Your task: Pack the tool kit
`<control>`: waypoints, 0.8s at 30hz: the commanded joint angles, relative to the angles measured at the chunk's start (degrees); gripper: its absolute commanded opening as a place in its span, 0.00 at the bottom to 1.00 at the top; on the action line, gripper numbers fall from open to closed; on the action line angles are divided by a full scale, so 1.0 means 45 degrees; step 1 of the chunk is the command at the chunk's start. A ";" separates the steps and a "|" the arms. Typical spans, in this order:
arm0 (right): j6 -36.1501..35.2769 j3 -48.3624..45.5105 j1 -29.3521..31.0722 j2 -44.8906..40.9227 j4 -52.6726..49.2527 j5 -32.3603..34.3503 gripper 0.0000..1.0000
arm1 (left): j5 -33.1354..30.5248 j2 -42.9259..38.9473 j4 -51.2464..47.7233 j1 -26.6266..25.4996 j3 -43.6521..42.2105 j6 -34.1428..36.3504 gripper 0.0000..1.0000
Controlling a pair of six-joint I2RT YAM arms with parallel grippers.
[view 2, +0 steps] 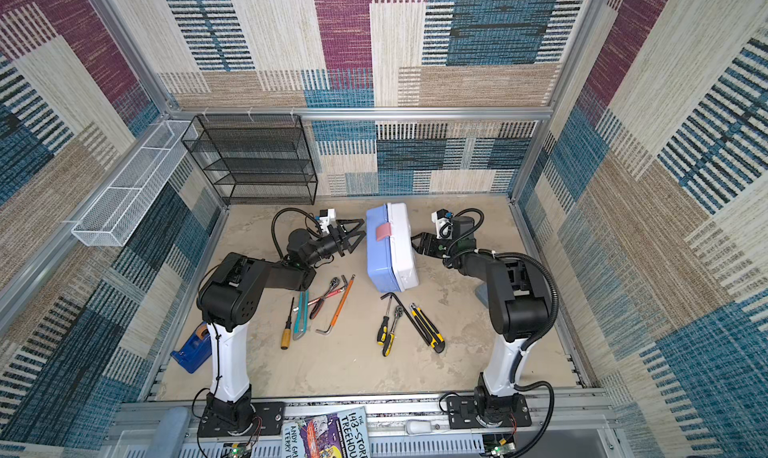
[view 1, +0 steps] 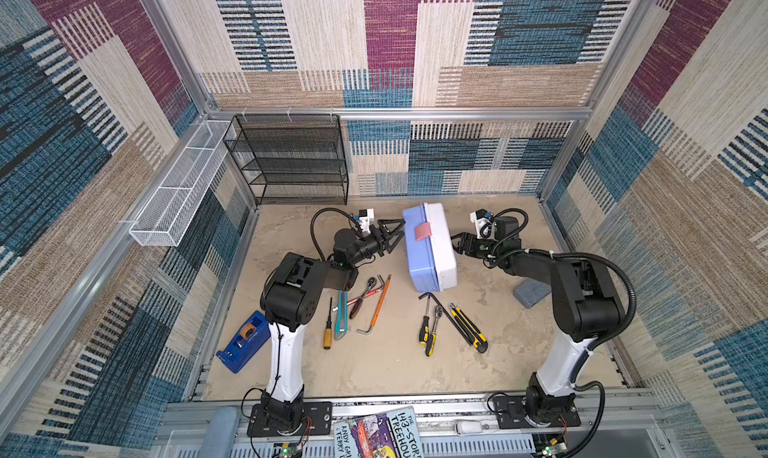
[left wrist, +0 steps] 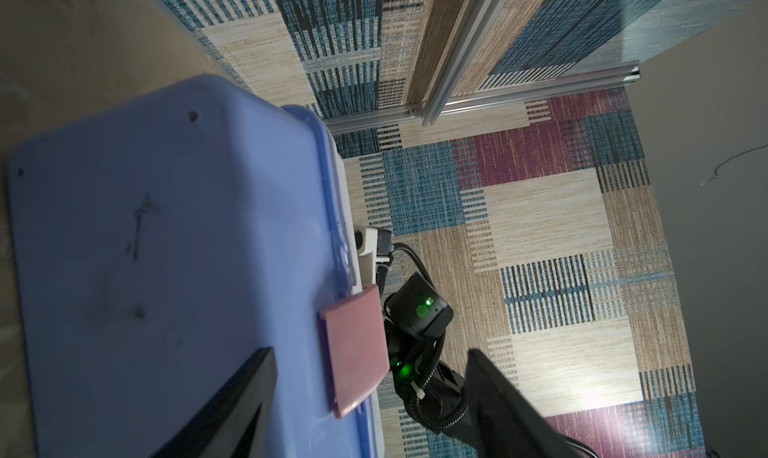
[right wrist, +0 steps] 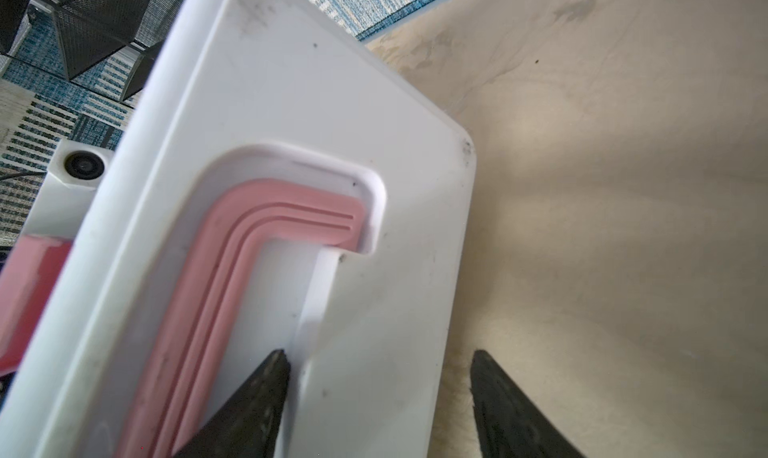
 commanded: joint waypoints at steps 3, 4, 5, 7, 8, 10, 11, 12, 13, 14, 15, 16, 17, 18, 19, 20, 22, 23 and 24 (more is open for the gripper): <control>-0.0026 0.0163 0.0005 -0.0011 -0.0490 -0.0232 0.71 | 0.0646 -0.0632 -0.2222 0.0034 0.0050 0.1764 0.75; -0.0022 0.0169 0.0004 -0.0015 -0.0494 -0.0232 0.71 | 0.0702 -0.0676 -0.2514 0.0047 0.0066 0.1926 0.74; -0.0029 0.0188 0.0003 -0.0025 -0.0516 -0.0232 0.71 | 0.0767 -0.0738 -0.2893 0.0037 0.0084 0.2116 0.73; -0.0010 0.0176 0.0003 -0.0062 -0.0506 -0.0271 0.71 | 0.0775 -0.0884 -0.3551 0.0017 -0.0002 0.2552 0.72; 0.0004 0.0169 0.0003 -0.0095 -0.0485 -0.0271 0.71 | 0.0781 -0.0961 -0.3853 0.0021 -0.0064 0.2757 0.72; 0.0033 0.0178 0.0005 -0.0121 -0.0477 -0.0272 0.71 | 0.0795 -0.1082 -0.4396 -0.0025 -0.0143 0.3062 0.70; 0.0048 0.0186 0.0003 -0.0122 -0.0461 -0.0273 0.71 | 0.0829 -0.1121 -0.4606 -0.0061 -0.0137 0.3217 0.68; 0.0062 0.0217 0.0003 -0.0122 -0.0468 -0.0281 0.71 | 0.0859 -0.1145 -0.4784 -0.0118 -0.0112 0.3302 0.65; 0.0098 0.0264 0.0003 -0.0122 -0.0477 -0.0253 0.71 | 0.0863 -0.1165 -0.5044 -0.0191 -0.0042 0.3434 0.62; 0.0114 0.0303 0.0003 -0.0112 -0.0477 -0.0268 0.71 | 0.0916 -0.1166 -0.5271 -0.0262 0.0060 0.3577 0.59; 0.0151 0.0353 0.0003 -0.0108 -0.0460 -0.0276 0.71 | 0.0959 -0.1137 -0.5544 -0.0370 0.0210 0.3735 0.56; 0.0209 0.0419 0.0013 -0.0122 -0.0453 -0.0305 0.71 | 0.0998 -0.1093 -0.5789 -0.0461 0.0361 0.3862 0.54; 0.0219 0.0469 0.0003 -0.0127 -0.0448 -0.0327 0.71 | 0.1009 -0.1039 -0.5964 -0.0512 0.0469 0.3926 0.52; 0.0235 0.0541 0.0003 -0.0166 -0.0472 -0.0377 0.71 | 0.1017 -0.0943 -0.6002 -0.0582 0.0544 0.3932 0.50; 0.0242 0.0610 0.0003 -0.0181 -0.0510 -0.0405 0.71 | 0.1046 -0.0879 -0.6003 -0.0607 0.0587 0.3904 0.48; 0.0258 0.0719 0.0003 -0.0217 -0.0594 -0.0425 0.71 | 0.1025 -0.0797 -0.6003 -0.0629 0.0623 0.3885 0.46; 0.0223 0.0897 0.0003 -0.0390 -0.0743 -0.0486 0.71 | 0.0991 -0.0646 -0.5937 -0.0635 0.0650 0.3849 0.44; 0.0225 0.0981 0.0003 -0.0485 -0.0783 -0.0524 0.71 | 0.0982 -0.0573 -0.5930 -0.0645 0.0717 0.3854 0.43; 0.0175 0.1138 0.0005 -0.0596 -0.0917 -0.0492 0.71 | 0.0982 -0.0462 -0.5980 -0.0667 0.0837 0.3863 0.42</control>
